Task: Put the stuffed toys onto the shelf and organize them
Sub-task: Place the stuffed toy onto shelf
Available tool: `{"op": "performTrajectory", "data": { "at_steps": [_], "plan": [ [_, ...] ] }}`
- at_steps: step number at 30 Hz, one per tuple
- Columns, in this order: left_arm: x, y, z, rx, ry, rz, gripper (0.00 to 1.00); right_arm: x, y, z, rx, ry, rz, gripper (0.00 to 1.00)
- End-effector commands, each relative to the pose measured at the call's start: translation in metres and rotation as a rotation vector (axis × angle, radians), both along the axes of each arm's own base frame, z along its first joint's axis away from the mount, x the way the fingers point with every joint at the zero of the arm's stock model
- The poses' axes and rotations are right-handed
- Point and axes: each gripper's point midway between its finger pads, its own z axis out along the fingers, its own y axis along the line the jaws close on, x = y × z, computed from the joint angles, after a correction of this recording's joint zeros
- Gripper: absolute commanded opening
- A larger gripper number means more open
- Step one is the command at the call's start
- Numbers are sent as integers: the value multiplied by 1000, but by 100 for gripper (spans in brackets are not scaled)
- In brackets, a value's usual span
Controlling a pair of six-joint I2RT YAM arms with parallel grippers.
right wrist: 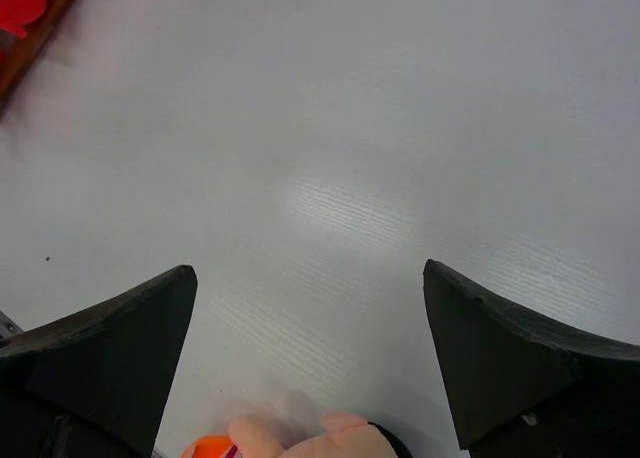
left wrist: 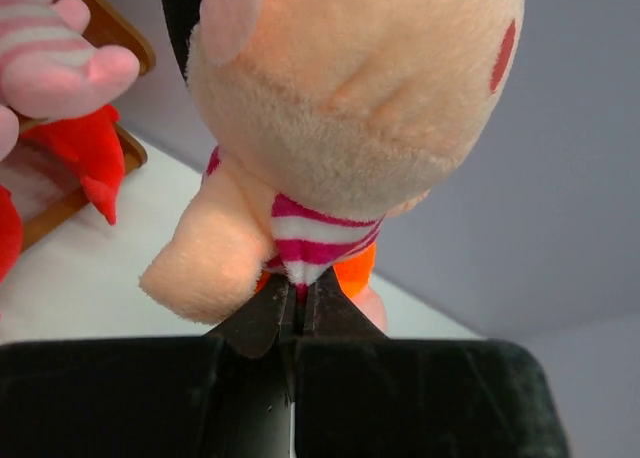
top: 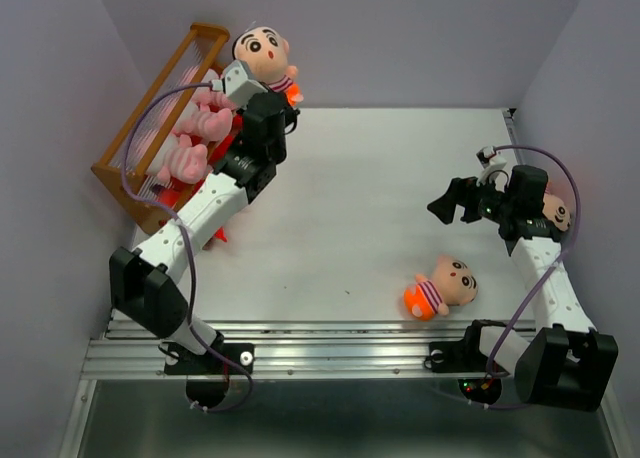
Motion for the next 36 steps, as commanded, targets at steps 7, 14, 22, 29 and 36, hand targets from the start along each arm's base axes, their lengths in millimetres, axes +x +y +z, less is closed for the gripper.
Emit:
{"op": "performTrajectory", "data": {
  "at_steps": [7,14,22,29,36],
  "plan": [
    [76,69,62,-248,-69,415,0,11,-11,15,-42,-86,-46,100],
    [124,105,50,-277,-41,540,0,14,-11,4,-40,-59,-43,100],
    [149,137,54,-341,-101,500,0,19,-15,-8,-56,-31,-52,100],
    [171,155,46,-378,-86,436,0,22,-21,-18,-68,-5,-67,100],
    [182,162,23,-442,-35,375,0,22,-24,-19,-69,-7,-74,100]
  ]
}}
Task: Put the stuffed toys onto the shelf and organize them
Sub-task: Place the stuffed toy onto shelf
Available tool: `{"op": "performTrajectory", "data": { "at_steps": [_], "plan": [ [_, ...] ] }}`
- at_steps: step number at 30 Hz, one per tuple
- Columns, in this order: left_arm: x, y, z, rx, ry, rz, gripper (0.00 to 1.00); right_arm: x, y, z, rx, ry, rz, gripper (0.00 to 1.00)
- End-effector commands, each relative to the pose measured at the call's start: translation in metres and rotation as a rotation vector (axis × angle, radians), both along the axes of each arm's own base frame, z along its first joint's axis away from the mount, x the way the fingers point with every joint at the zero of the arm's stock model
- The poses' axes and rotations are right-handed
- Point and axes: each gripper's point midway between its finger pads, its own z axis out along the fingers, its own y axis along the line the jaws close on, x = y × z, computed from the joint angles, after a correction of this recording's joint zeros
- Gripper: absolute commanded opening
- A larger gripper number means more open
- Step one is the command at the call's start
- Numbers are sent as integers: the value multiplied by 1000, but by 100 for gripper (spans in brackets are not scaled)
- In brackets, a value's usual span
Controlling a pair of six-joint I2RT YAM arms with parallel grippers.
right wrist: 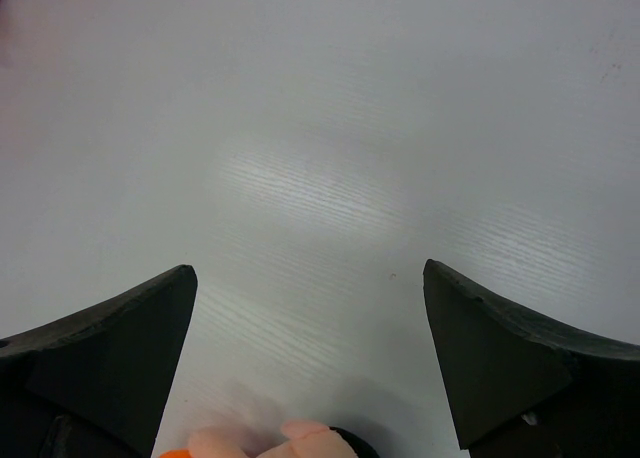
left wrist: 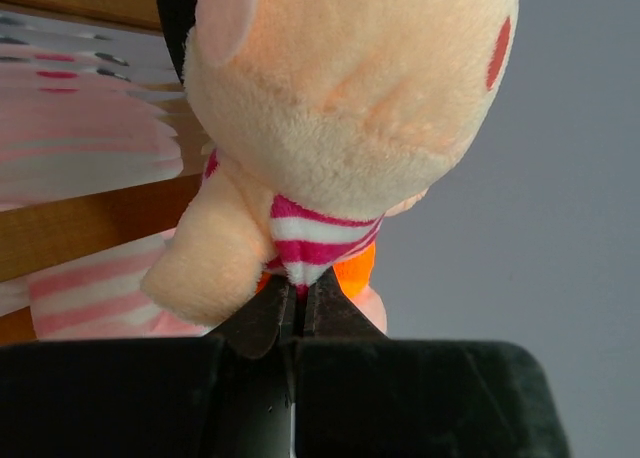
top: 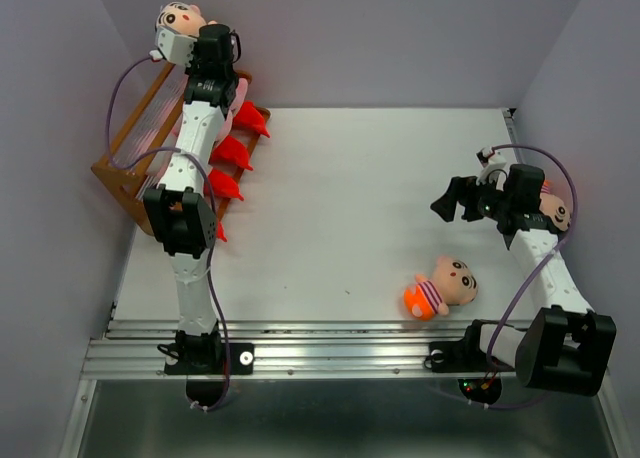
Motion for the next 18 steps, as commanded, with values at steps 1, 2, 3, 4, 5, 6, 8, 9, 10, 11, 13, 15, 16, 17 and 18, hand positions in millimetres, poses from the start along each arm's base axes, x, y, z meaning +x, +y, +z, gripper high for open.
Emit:
{"op": "performTrajectory", "data": {
  "at_steps": [1,2,3,4,5,6,8,9,10,11,13,15,16,17,18],
  "plan": [
    [2,-4,23,-72,-85,-59,0,7,-6,5,-23,-54,-9,100],
    [3,-4,23,-84,-89,-67,0,7,-6,5,-21,-52,-9,100],
    [3,-2,23,-94,-92,-70,0,7,-6,5,-20,-52,-7,100],
    [4,-5,21,-117,-92,-89,0,7,-5,6,-19,-54,-5,100],
    [5,-4,22,-127,-96,-97,0,6,-5,5,-19,-52,-5,100],
    [5,-5,23,-137,-99,-106,0,6,-5,5,-18,-52,-4,100],
    [6,-4,24,-151,-101,-123,0,7,-6,5,-20,-54,-4,100],
    [5,-3,25,-154,-101,-126,0,7,-6,5,-20,-54,-4,100],
    [4,-1,25,-159,-98,-125,0,7,-6,6,-21,-57,-5,100],
    [5,-1,25,-167,-98,-134,0,7,-6,6,-21,-57,-5,100],
    [4,5,23,-183,-93,-132,1,7,-6,7,-22,-60,-5,100],
    [5,5,23,-197,-94,-144,2,6,-5,8,-22,-64,-4,100],
    [5,6,21,-202,-91,-144,3,6,-8,9,-22,-66,-13,100],
    [6,7,19,-208,-86,-148,4,6,-8,9,-22,-66,-13,100],
    [5,8,19,-209,-85,-150,4,6,-8,9,-22,-66,-13,100]
  ]
}}
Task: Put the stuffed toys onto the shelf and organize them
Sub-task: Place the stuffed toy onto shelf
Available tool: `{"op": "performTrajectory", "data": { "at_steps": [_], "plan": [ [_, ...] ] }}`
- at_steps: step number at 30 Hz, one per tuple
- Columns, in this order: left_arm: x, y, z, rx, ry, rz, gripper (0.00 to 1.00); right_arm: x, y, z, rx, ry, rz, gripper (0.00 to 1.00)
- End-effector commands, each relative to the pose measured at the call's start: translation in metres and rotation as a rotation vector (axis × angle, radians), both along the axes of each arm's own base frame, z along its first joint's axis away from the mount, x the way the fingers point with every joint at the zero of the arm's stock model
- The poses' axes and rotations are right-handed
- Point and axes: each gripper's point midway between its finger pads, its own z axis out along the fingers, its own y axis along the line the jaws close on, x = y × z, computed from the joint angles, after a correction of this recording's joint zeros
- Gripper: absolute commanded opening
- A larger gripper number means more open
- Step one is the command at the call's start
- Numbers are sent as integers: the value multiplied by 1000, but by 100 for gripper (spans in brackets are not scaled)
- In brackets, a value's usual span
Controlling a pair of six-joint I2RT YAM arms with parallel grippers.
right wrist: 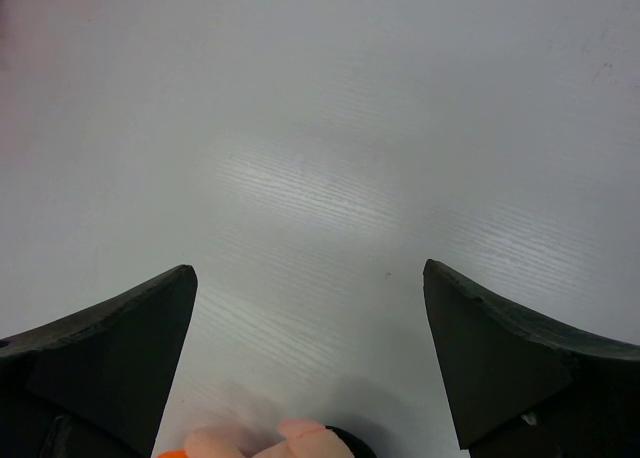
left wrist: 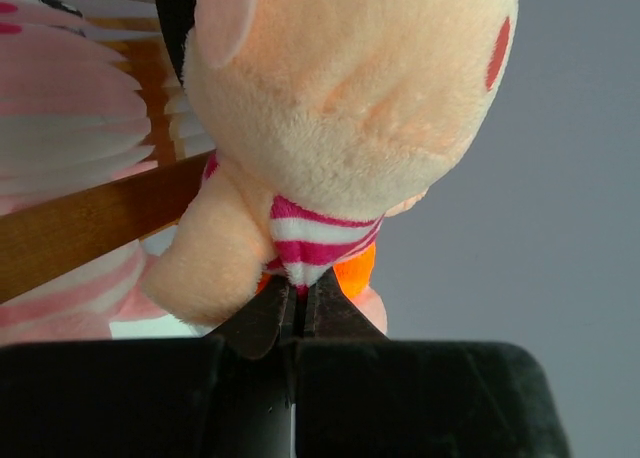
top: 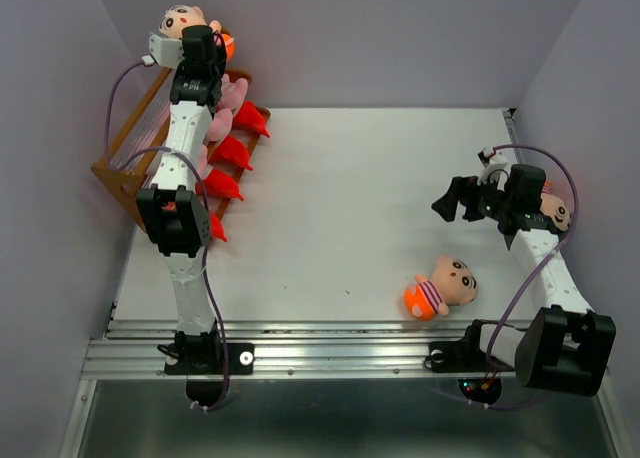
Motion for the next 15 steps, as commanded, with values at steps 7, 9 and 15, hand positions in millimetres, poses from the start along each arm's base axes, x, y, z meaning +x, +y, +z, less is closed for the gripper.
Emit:
{"op": "performTrajectory", "data": {
  "at_steps": [7,9,15],
  "plan": [
    [-1,10,18,-63,-50,-24,7,6,-6,10,-22,-68,-7,100],
    [0,9,16,-75,-46,-35,9,5,-6,10,-22,-68,-7,100],
    [2,8,11,-87,-38,-53,18,6,-6,10,-22,-67,-7,100]
  ]
}}
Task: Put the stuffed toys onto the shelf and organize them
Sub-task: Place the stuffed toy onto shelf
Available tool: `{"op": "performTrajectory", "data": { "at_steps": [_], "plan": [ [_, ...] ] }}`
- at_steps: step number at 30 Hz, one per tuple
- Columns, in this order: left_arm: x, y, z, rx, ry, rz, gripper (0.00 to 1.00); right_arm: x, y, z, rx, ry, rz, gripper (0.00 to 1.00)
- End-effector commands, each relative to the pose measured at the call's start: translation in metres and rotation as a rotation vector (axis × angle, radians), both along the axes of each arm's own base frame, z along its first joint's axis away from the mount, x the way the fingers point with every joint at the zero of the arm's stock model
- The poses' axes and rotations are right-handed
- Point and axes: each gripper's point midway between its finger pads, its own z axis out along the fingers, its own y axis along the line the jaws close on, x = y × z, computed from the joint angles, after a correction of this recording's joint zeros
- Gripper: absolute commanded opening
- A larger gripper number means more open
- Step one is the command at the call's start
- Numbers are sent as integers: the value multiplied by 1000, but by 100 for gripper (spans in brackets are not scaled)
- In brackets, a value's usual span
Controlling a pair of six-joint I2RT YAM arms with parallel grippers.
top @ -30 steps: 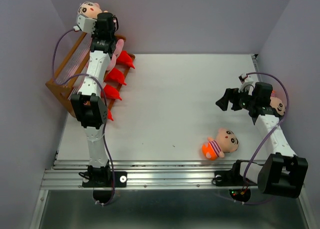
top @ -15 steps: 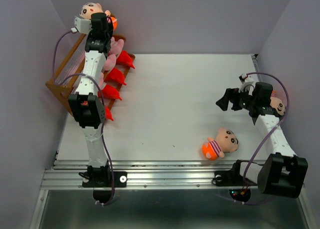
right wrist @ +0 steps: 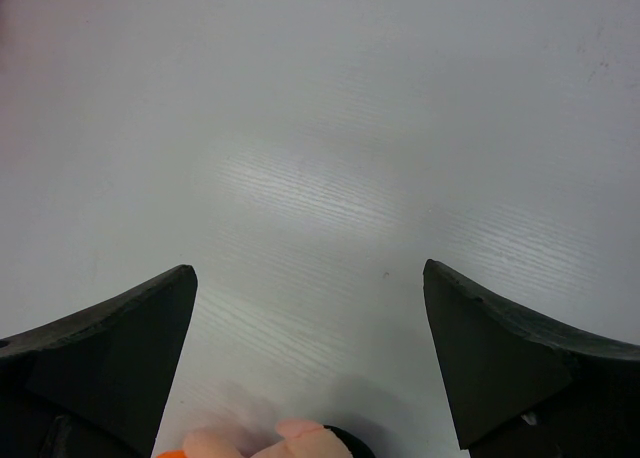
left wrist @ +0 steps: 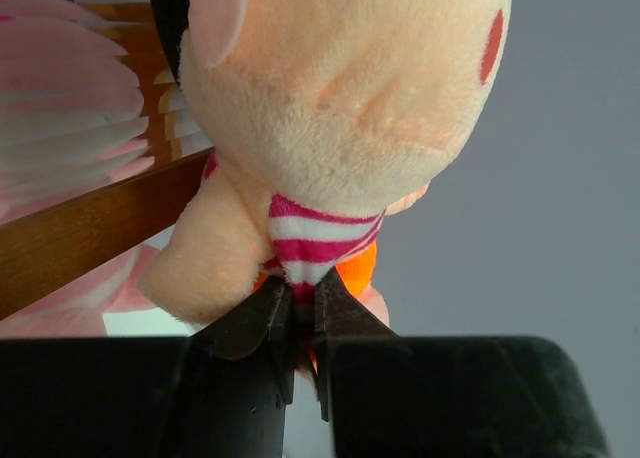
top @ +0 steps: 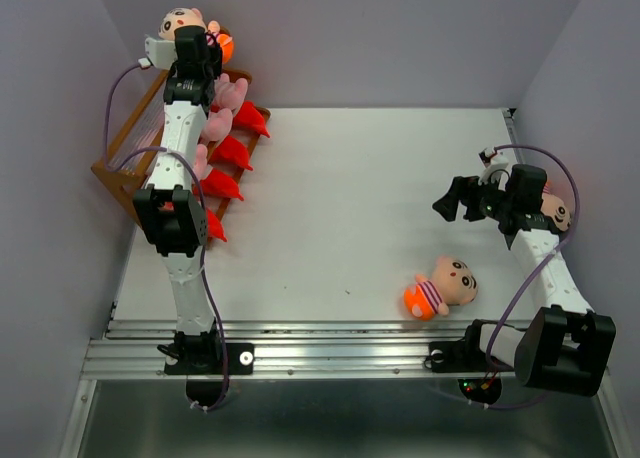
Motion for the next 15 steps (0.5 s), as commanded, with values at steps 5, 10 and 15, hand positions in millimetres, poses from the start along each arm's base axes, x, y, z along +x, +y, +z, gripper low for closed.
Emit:
{"op": "performTrajectory", "data": {
  "at_steps": [5,10,15],
  "plan": [
    [-1,4,13,-27,-41,-12,24,6,-6,10,-23,-68,-7,100],
    [-2,5,9,-42,-35,-15,29,5,-6,10,-22,-68,-6,100],
    [-4,4,9,-62,-39,-20,34,5,-6,9,-20,-65,-5,100]
  ]
}}
